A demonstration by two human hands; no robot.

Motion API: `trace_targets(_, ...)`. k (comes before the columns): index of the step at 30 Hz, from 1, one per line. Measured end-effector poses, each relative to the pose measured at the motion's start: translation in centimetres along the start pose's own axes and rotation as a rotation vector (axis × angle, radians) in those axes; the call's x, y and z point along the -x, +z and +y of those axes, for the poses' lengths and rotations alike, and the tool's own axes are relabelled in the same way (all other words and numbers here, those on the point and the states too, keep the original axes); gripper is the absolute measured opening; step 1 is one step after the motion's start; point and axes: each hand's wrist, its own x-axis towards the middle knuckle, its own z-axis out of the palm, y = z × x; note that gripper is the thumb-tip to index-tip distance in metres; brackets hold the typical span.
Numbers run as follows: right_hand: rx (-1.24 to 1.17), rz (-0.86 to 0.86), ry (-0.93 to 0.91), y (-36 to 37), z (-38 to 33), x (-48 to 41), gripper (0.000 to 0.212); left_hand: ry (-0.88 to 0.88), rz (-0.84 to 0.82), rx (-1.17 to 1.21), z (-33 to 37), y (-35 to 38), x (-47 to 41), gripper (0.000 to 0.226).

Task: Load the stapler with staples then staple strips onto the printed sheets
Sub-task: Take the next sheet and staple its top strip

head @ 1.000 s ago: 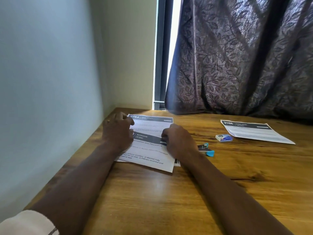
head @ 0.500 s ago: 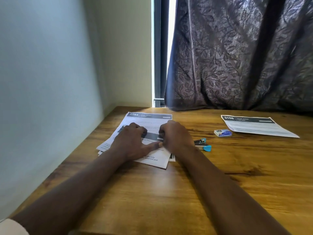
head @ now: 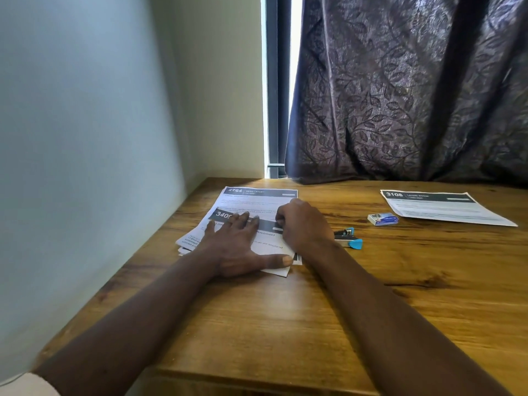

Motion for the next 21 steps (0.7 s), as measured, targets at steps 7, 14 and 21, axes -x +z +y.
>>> trace_targets(7, 0.008, -0.003, -0.008, 0.0, 0.2, -0.1, 0.022, -0.078, -0.014, 0.018, -1.8, 0.0, 1.7, 0.14)
trace_targets(14, 0.051, 0.19, -0.237, -1.1, 0.4, -0.2, 0.025, -0.083, 0.485, 0.246, -2.8, -0.3, 0.7, 0.089)
trace_targets(21, -0.238, 0.536, -0.196, -3.6, 3.9, -0.4, 0.016, 0.021, 0.59, 0.786, -1.5, -5.6, -3.3, 0.035)
